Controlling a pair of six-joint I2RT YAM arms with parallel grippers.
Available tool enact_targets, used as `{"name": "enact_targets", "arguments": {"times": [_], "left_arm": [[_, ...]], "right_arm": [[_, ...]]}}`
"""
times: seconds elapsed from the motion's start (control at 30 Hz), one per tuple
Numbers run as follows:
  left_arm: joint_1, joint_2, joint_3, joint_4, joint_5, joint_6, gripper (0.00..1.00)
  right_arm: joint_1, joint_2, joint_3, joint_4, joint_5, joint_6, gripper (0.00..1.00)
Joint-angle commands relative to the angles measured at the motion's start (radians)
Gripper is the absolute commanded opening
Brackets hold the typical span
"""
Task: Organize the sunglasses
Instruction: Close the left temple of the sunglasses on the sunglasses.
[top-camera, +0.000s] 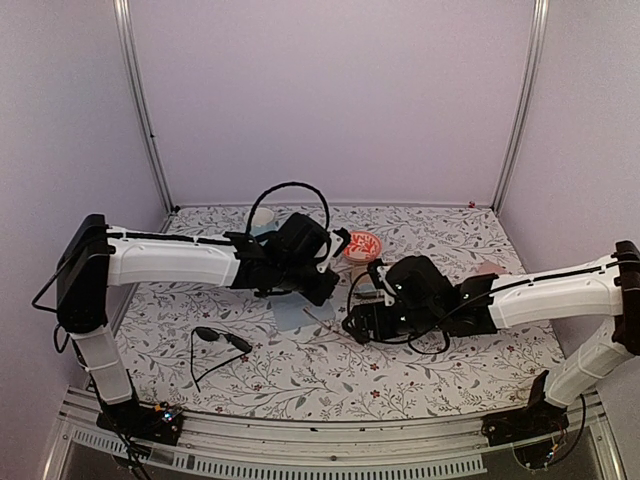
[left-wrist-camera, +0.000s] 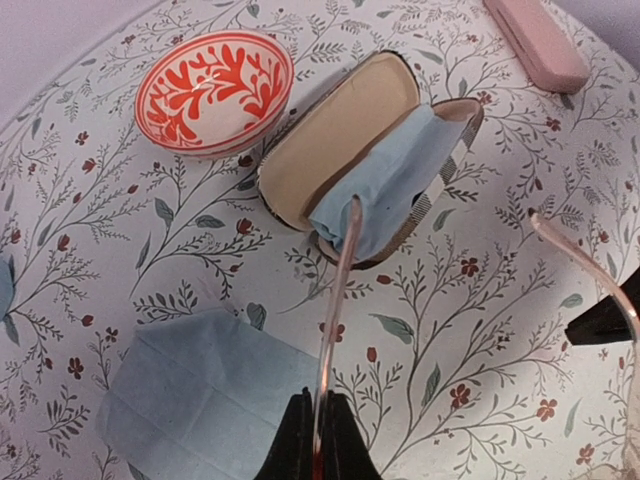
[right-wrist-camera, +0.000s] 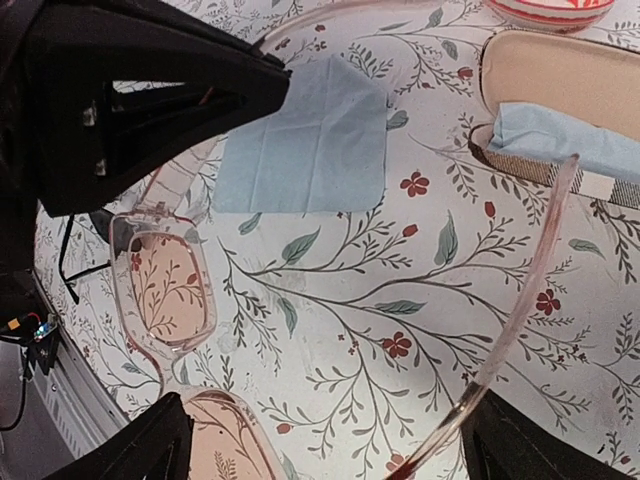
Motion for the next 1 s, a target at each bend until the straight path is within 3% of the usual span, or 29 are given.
{"name": "enact_targets", "arguments": {"times": [0.0,0.27,0.97], "left_arm": [[-0.006,0.017,-0.012,0.033,0.002,0.006,0.00],[-0.004,0.028,-0.009,0.041,0.010,0.006,0.00],[0.010,0.063,0.022,0.022,0.037,0.010,0.00]], "right_arm": [[-0.013,-0.072,-0.002,-0.015,0.035,0.038,0.96],[-0.014,-0.120,-0.044,0.032,-0.005,0.059,0.97],[0.059,0.007,0.054,0.021,-0.023,-0.010,0.97]]}}
